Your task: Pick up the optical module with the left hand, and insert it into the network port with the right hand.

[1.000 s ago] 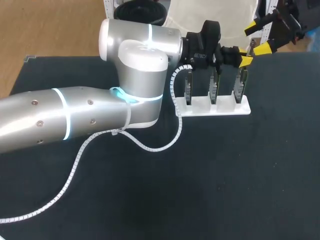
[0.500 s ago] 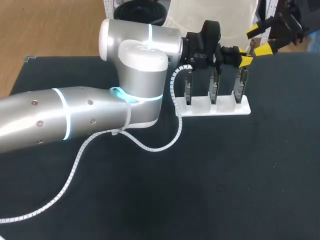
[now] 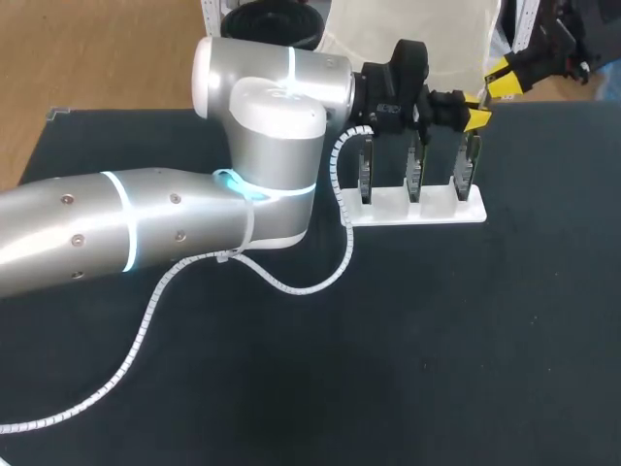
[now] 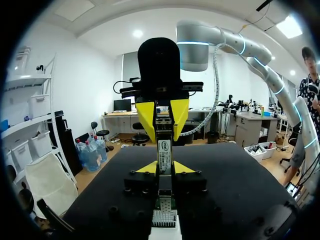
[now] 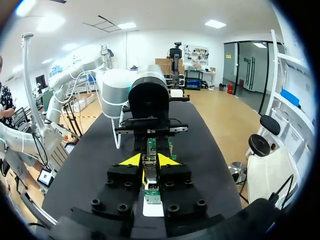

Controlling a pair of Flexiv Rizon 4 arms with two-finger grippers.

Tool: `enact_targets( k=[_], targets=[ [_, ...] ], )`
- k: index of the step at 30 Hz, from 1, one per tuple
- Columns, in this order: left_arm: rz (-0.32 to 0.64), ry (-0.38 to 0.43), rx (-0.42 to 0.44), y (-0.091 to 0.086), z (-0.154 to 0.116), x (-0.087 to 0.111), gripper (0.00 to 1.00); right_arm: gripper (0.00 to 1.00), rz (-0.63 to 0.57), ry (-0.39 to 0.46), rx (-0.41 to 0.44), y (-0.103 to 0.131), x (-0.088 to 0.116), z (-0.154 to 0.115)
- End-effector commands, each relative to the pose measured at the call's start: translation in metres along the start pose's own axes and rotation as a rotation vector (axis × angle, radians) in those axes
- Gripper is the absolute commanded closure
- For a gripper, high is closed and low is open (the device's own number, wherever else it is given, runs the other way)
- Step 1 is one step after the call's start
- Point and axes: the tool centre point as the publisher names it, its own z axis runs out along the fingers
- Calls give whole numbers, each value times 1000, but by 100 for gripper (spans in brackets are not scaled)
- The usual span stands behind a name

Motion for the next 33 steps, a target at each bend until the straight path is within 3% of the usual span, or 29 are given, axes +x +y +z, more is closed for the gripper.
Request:
enact_targets(
  k=[1, 6, 7, 8, 9, 19, 33],
  targets=[
    [-1, 2, 2, 2, 1, 0, 100, 100, -2, 5, 6, 4, 1, 1],
    [-1, 2, 2, 2, 1, 0, 100, 100, 1, 2, 3, 4, 1, 1],
    [-1, 2, 2, 2, 1, 0, 86, 100, 1, 2, 3, 4, 1, 2],
    [-1, 2, 2, 2, 1, 0, 25, 100, 1, 2, 2, 4, 1, 2],
    [-1, 2, 2, 2, 1, 0, 0, 100, 1, 3, 2, 4, 1, 2],
    [1, -7, 6, 2, -1, 0, 0, 100, -1, -1, 3, 3, 1, 2],
    [-40, 143, 15, -1, -18, -9, 0, 100, -8, 6, 3, 2, 1, 3]
  ],
)
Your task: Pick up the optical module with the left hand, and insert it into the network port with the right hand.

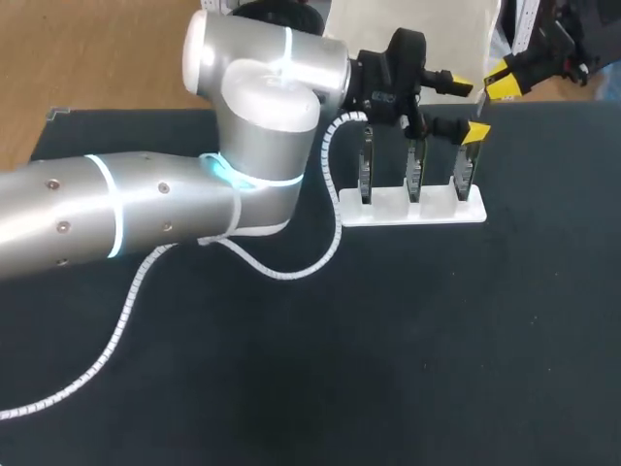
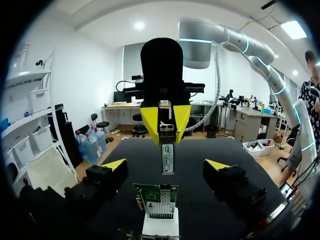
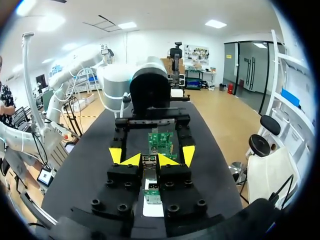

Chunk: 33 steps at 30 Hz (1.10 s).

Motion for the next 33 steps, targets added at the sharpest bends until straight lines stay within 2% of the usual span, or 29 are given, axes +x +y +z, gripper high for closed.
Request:
enact_targets(
  k=[1, 6, 10, 16, 33],
  targets=[
    [-8, 66, 5, -1, -4, -6, 0, 100, -4, 4, 4, 1, 0, 1],
    [-11, 127, 16, -5, -3, -2, 0, 100, -5, 5, 3, 1, 0, 1],
    [-15, 208, 24, -8, -1, 6, 0, 100, -5, 4, 3, 0, -1, 1],
    [-47, 287, 5, -10, -2, 17, 0, 100, -6, 8, -1, 1, 0, 1],
    [-65, 367, -23, -9, -4, 35, 0, 100, -1, 11, 1, 2, 1, 1]
  ],
)
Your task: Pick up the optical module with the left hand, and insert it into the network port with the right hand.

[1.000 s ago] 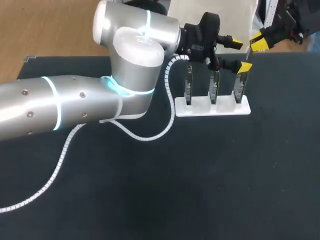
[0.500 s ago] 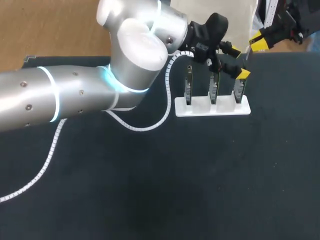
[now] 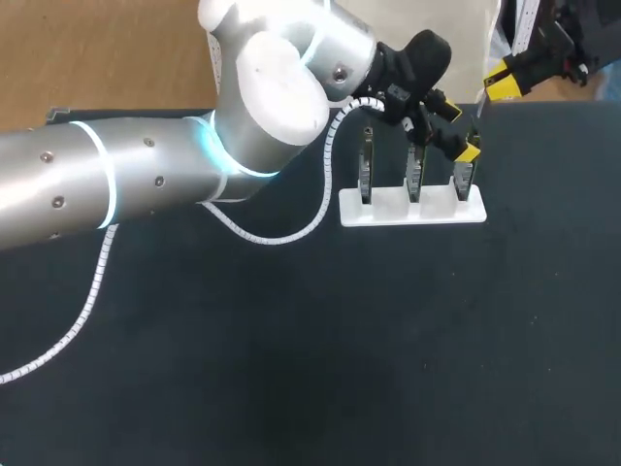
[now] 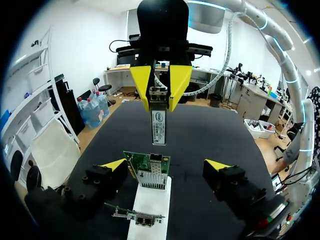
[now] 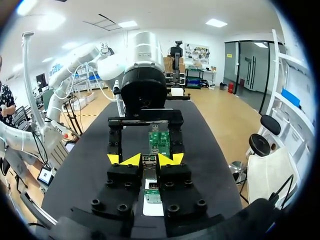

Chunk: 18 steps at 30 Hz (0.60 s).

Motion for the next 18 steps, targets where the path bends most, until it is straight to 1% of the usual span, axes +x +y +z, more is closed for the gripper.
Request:
enact_targets(
  k=[1, 10, 18],
  targets=[
    [2, 19, 1, 3, 1, -2, 0, 100, -1, -1, 4, 2, 0, 1],
    [35, 21, -2, 3, 1, -7, 0, 100, -1, 0, 8, 3, 0, 1],
    [32, 39, -5, 0, 3, -3, 0, 100, 0, 1, 13, 3, 0, 0]
  ],
)
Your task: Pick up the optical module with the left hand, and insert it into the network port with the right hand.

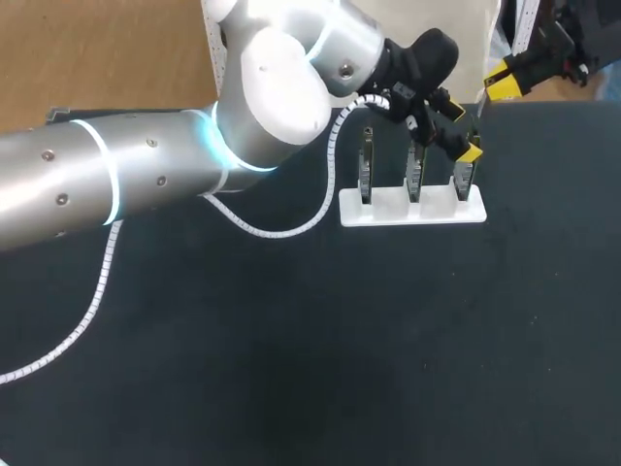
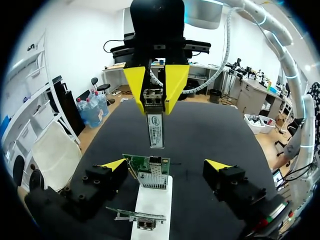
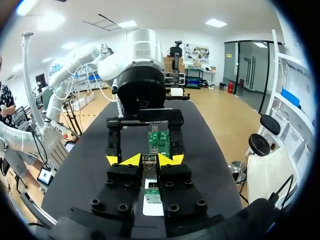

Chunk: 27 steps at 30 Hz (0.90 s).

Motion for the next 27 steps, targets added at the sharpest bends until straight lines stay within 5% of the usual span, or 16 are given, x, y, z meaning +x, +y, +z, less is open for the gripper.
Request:
enact_targets(
  k=[1, 27],
  targets=[
    [-1, 9, -1, 0, 1, -1, 0, 100, -1, 2, 8, 4, 0, 0],
    [-9, 38, 18, 0, 2, 2, 0, 100, -30, 27, -8, 6, -3, 3]
  ],
)
